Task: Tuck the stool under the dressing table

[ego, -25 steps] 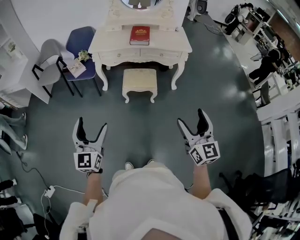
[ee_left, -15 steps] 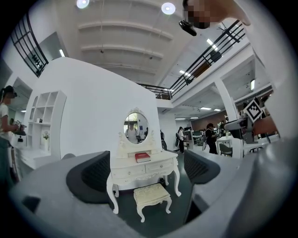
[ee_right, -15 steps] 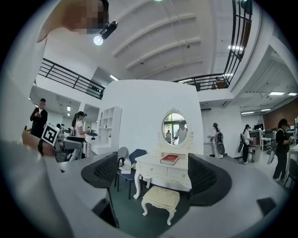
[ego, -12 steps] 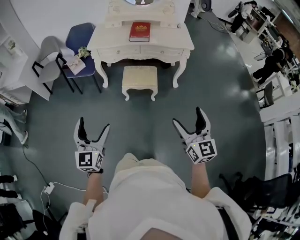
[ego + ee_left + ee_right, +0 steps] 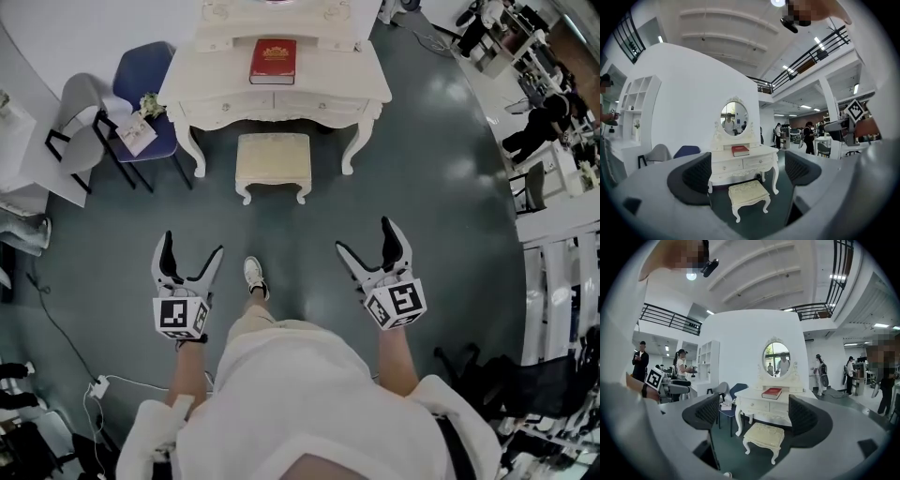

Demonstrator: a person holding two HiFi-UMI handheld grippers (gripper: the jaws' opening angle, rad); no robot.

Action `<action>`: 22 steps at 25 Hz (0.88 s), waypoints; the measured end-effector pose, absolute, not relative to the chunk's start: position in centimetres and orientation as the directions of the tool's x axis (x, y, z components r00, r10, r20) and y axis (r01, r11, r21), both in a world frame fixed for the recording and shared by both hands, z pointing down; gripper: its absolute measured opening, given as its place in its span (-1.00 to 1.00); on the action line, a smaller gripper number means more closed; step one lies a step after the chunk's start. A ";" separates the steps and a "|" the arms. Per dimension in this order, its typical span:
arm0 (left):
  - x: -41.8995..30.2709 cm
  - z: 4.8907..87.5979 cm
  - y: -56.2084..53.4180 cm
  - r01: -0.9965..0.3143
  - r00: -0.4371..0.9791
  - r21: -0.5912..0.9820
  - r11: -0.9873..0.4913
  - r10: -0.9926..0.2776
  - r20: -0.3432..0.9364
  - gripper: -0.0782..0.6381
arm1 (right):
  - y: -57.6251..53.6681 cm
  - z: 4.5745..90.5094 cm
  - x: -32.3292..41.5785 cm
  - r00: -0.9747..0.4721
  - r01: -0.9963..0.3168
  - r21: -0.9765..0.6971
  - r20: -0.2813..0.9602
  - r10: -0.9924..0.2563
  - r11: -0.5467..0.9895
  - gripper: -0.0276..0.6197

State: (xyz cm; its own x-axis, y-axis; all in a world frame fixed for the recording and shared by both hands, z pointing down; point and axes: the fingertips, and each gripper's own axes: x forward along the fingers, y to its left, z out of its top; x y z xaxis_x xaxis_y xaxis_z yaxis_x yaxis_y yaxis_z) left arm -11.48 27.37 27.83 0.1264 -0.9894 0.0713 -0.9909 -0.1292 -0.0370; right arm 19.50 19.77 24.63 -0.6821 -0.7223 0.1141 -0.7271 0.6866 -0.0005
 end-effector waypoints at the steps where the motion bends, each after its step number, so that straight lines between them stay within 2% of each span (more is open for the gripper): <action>1: -12.0 28.2 25.5 -0.989 0.140 -0.031 -0.142 -0.987 0.080 0.58 | 18.2 24.8 18.8 -0.677 -0.731 0.000 0.123 -0.726 0.682 0.47; 13: -19.9 28.4 6.0 -0.952 0.303 -0.003 -0.305 -0.948 0.096 0.54 | 0.6 22.5 6.1 -0.647 -0.746 0.058 0.174 -0.743 0.663 0.47; 22: -19.2 30.5 -0.7 -0.929 0.371 0.059 -0.367 -0.921 0.120 0.52 | -4.1 24.1 5.7 -0.599 -0.778 0.057 0.236 -0.766 0.626 0.47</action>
